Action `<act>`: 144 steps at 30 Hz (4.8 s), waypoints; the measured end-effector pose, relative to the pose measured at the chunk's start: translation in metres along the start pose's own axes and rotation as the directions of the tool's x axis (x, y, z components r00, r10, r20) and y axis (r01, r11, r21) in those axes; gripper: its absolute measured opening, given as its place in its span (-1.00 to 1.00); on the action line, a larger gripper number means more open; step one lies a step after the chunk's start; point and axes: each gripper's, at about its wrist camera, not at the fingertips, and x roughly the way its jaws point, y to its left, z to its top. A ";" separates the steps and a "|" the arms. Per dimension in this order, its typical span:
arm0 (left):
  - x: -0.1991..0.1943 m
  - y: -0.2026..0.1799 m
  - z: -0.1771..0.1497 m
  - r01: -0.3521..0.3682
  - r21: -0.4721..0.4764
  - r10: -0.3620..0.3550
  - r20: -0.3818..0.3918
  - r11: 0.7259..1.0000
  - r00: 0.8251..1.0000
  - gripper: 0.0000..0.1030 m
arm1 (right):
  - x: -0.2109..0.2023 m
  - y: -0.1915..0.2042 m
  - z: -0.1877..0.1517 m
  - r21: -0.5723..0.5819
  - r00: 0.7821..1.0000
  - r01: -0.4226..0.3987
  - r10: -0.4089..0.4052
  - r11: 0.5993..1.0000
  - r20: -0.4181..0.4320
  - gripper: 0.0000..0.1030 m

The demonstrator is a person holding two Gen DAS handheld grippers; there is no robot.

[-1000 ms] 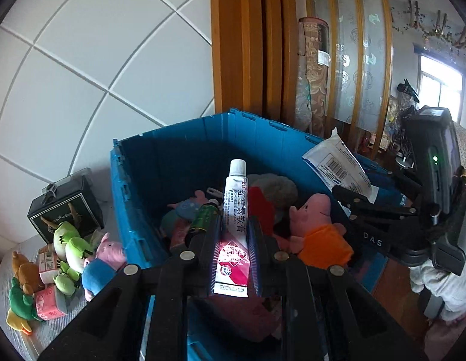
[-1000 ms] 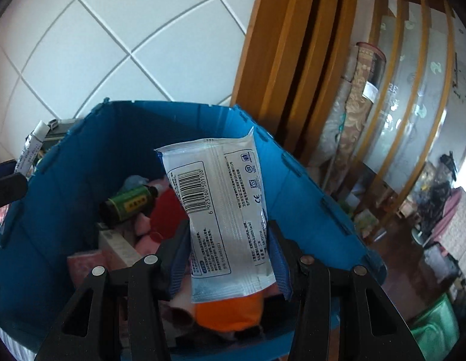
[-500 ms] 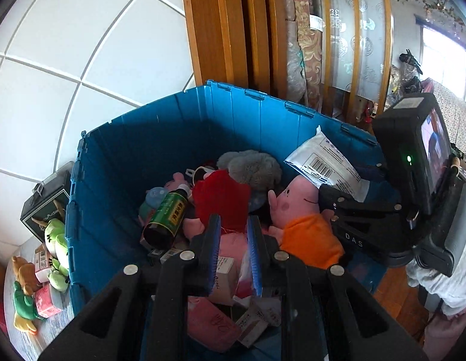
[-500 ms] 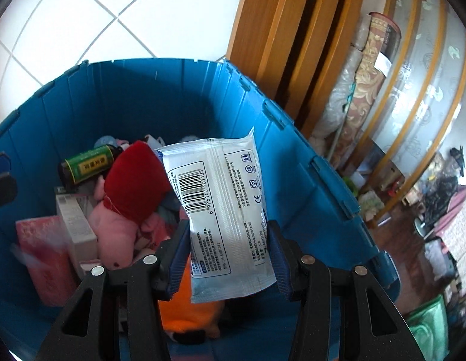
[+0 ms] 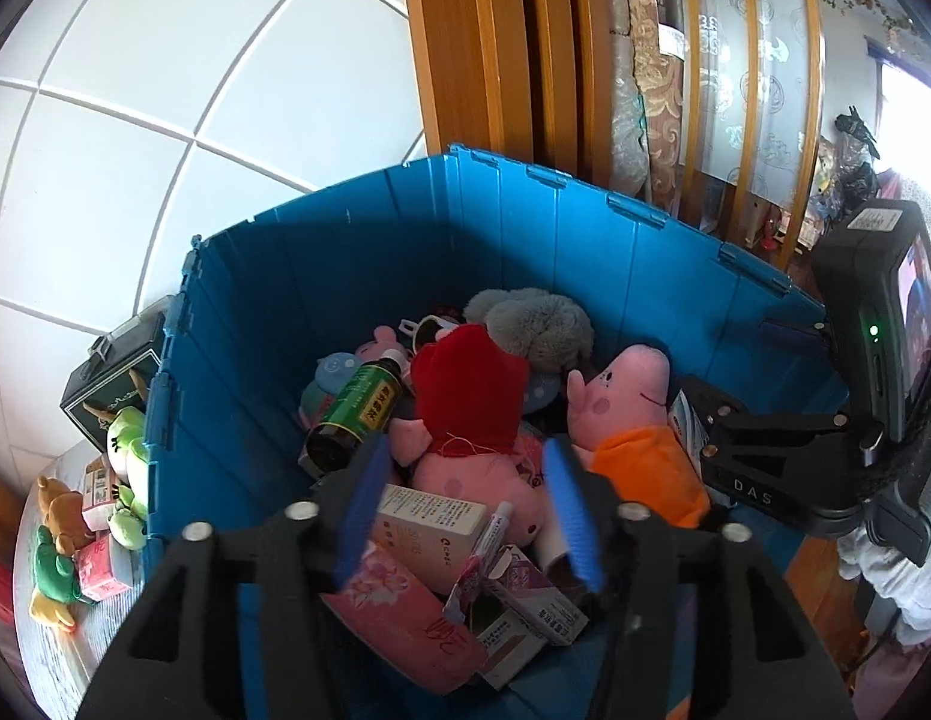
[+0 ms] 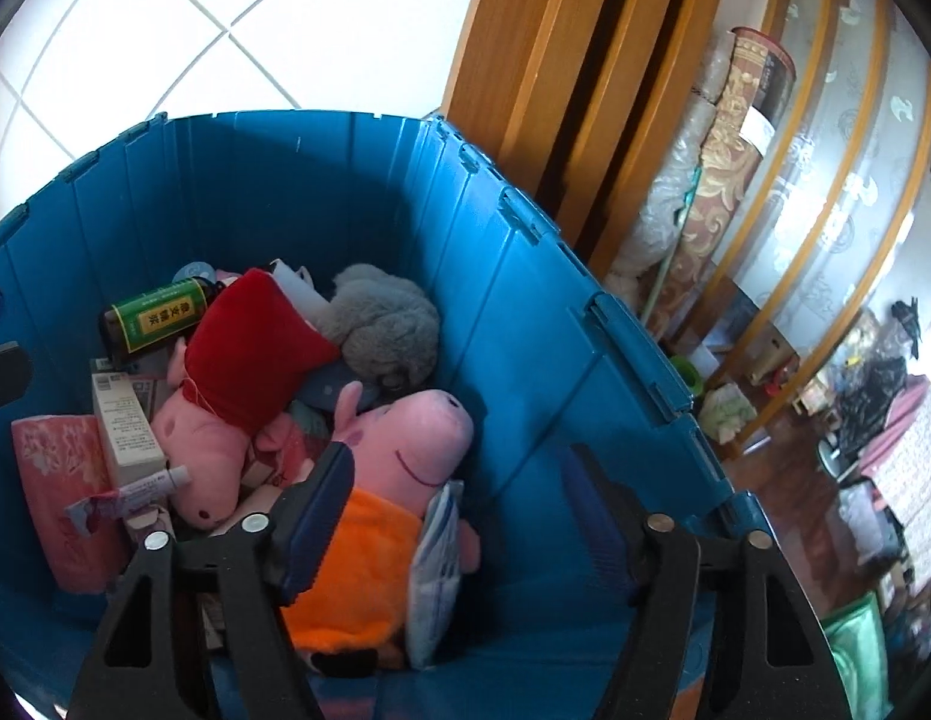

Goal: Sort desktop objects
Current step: 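Open both tools in the crate and move them back to the bed, then grasp the green-yellow duck plush with both tools from either side, then lift the duck plush with both tools and carry it over the crate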

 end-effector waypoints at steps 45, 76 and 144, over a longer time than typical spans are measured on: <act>-0.106 0.298 -0.127 -0.144 -0.309 0.194 0.140 0.940 0.971 0.33 | -0.149 0.181 0.057 0.006 0.941 -0.137 0.128 0.991 0.313 1.00; -0.012 0.679 -0.340 -0.477 -0.527 0.298 -0.391 0.704 0.871 0.33 | 0.022 0.498 0.099 -0.127 0.875 -0.473 0.448 0.872 -0.183 1.00; -0.076 0.547 -0.236 -0.315 -0.425 0.360 0.029 0.849 0.932 0.15 | -0.112 0.600 0.110 -0.399 0.620 -0.734 0.783 0.550 -0.060 0.31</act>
